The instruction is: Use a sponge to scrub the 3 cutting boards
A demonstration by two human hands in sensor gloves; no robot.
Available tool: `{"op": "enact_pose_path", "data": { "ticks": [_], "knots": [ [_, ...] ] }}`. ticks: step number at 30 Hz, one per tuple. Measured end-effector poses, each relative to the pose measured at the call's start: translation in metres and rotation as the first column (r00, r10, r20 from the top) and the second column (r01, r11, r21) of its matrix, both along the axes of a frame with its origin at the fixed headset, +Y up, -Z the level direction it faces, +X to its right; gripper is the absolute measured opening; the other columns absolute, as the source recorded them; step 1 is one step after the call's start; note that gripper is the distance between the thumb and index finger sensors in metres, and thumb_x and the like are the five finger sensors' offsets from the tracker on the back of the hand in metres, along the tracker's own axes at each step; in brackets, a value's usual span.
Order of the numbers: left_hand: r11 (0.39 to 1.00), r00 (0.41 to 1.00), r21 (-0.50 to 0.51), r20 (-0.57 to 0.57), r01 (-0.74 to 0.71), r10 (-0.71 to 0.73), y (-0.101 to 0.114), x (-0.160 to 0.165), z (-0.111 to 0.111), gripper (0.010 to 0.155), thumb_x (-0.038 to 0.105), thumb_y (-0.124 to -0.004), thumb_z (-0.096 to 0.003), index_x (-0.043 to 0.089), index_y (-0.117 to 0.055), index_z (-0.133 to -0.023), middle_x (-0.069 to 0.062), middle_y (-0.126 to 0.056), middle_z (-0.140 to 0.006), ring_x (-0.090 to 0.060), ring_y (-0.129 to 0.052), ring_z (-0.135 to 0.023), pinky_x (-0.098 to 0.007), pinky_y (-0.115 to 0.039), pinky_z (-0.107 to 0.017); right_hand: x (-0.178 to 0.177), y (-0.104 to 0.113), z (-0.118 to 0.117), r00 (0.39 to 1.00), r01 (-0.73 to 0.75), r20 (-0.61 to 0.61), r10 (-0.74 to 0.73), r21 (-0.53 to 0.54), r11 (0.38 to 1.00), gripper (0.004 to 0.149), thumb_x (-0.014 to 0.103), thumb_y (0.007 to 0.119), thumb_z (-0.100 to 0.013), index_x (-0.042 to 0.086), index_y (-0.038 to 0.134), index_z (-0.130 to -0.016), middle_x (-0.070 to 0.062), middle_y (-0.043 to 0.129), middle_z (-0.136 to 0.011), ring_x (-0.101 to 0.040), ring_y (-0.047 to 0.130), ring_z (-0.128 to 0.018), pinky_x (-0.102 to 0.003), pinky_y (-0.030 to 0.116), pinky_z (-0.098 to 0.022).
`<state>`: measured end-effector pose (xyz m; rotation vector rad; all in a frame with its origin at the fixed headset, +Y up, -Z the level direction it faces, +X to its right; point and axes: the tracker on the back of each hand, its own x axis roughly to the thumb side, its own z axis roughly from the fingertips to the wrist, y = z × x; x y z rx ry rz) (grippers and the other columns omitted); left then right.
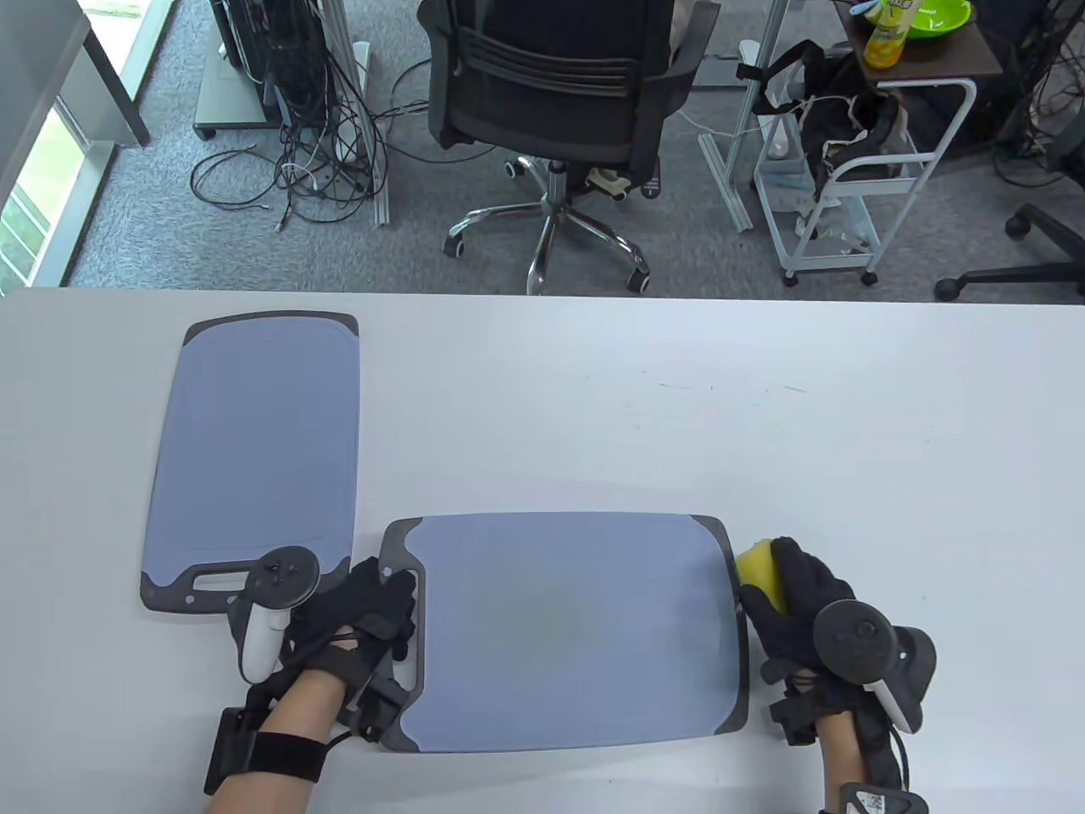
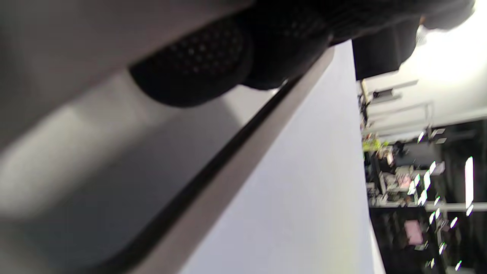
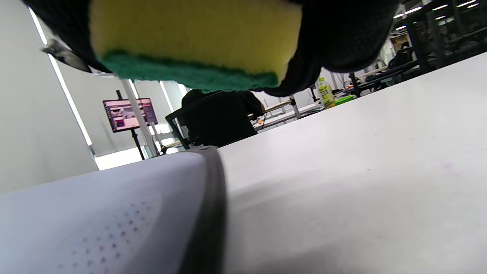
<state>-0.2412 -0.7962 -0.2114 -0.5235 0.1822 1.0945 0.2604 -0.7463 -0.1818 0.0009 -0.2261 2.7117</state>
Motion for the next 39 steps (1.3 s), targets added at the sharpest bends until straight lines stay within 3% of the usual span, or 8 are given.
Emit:
{"op": "enact_pose_path", "data": {
  "ticks": [7,11,19,24,27,30,35,39],
  "knots": [
    [0.990,0.998,-0.123,0.029,0.065,-0.062,-0.024,0.017,-0.006,0.054,0.054,-0.075,-0.0595,0.014,-0.066,-0.095,0.007,-0.092,-0.067,0.004,-0.105,-0.038,-0.021,-0.102,-0.031,-0.068,-0.005,-0.018,0.982,-0.137,-0.131,0.133,-0.023,0.990,0.073,0.056,0.074,-0.048,0.012,0.064,-0.105,-0.017,0.075,-0.097,-0.032,0.084,-0.072,-0.051,0.072,-0.057],
    [0.991,0.998,-0.120,0.012,0.063,-0.062,-0.025,0.019,-0.005,0.053,0.054,-0.074,-0.0613,0.015,-0.065,-0.096,0.007,-0.092,-0.069,0.005,-0.104,-0.039,-0.021,-0.101,-0.032,-0.132,-0.005,-0.035,0.934,-0.292,-0.214,0.286,0.001,0.956,0.072,0.057,0.073,-0.049,0.012,0.066,-0.104,-0.017,0.076,-0.095,-0.031,0.086,-0.071,-0.050,0.074,-0.056],
    [0.992,0.996,-0.101,-0.054,-0.080,0.075,-0.032,0.014,0.002,0.054,0.053,-0.073,-0.0623,0.013,-0.064,-0.097,0.006,-0.091,-0.071,0.003,-0.104,-0.043,-0.022,-0.101,-0.034,-0.273,-0.006,-0.067,0.870,-0.381,-0.347,0.350,-0.024,0.924,0.071,0.057,0.070,-0.050,0.010,0.066,-0.104,-0.020,0.075,-0.094,-0.032,0.090,-0.070,-0.049,0.079,-0.054],
    [0.990,0.995,-0.108,-0.043,-0.092,0.088,-0.032,0.012,0.000,0.054,0.053,-0.071,-0.0616,0.013,-0.064,-0.097,0.006,-0.091,-0.071,0.003,-0.105,-0.043,-0.022,-0.101,-0.034,-0.322,-0.007,-0.074,0.793,-0.521,-0.356,0.494,0.025,0.853,0.069,0.056,0.070,-0.051,0.011,0.069,-0.103,-0.016,0.078,-0.088,-0.030,0.090,-0.068,-0.049,0.079,-0.054],
    [0.989,0.994,-0.110,-0.044,-0.101,0.096,-0.033,0.011,0.000,0.055,0.054,-0.072,-0.0612,0.013,-0.065,-0.097,0.006,-0.091,-0.071,0.003,-0.105,-0.043,-0.023,-0.101,-0.034,-0.306,-0.008,-0.077,0.728,-0.640,-0.316,0.609,0.006,0.768,0.068,0.059,0.066,-0.051,0.017,0.067,-0.105,-0.010,0.081,-0.083,-0.027,0.090,-0.067,-0.050,0.076,-0.055],
    [0.988,0.994,-0.115,-0.043,-0.102,0.097,-0.032,0.012,0.000,0.055,0.054,-0.072,-0.0613,0.013,-0.065,-0.097,0.006,-0.091,-0.071,0.003,-0.105,-0.043,-0.022,-0.102,-0.034,-0.248,-0.011,-0.083,0.699,-0.703,-0.244,0.672,-0.061,0.708,0.069,0.061,0.063,-0.050,0.018,0.069,-0.103,-0.007,0.086,-0.077,-0.024,0.093,-0.061,-0.047,0.079,-0.052],
    [0.985,0.993,-0.128,-0.045,-0.115,0.110,-0.032,0.016,0.001,0.055,0.054,-0.070,-0.0617,0.014,-0.064,-0.098,0.007,-0.091,-0.072,0.004,-0.104,-0.044,-0.022,-0.101,-0.035,-0.095,-0.023,-0.079,0.783,-0.590,0.026,0.622,-0.288,0.754,0.068,0.060,0.064,-0.050,0.016,0.071,-0.102,-0.010,0.088,-0.073,-0.025,0.093,-0.056,-0.047,0.079,-0.049],
    [0.988,0.995,-0.121,-0.039,-0.096,0.092,-0.032,0.024,-0.001,0.054,0.055,-0.070,-0.0615,0.015,-0.064,-0.098,0.008,-0.090,-0.072,0.004,-0.104,-0.044,-0.021,-0.101,-0.035,-0.038,-0.025,-0.071,0.809,-0.460,0.180,0.560,-0.399,0.793,0.068,0.059,0.066,-0.050,0.014,0.071,-0.102,-0.012,0.087,-0.073,-0.026,0.092,-0.057,-0.047,0.078,-0.049]
  ]
}}
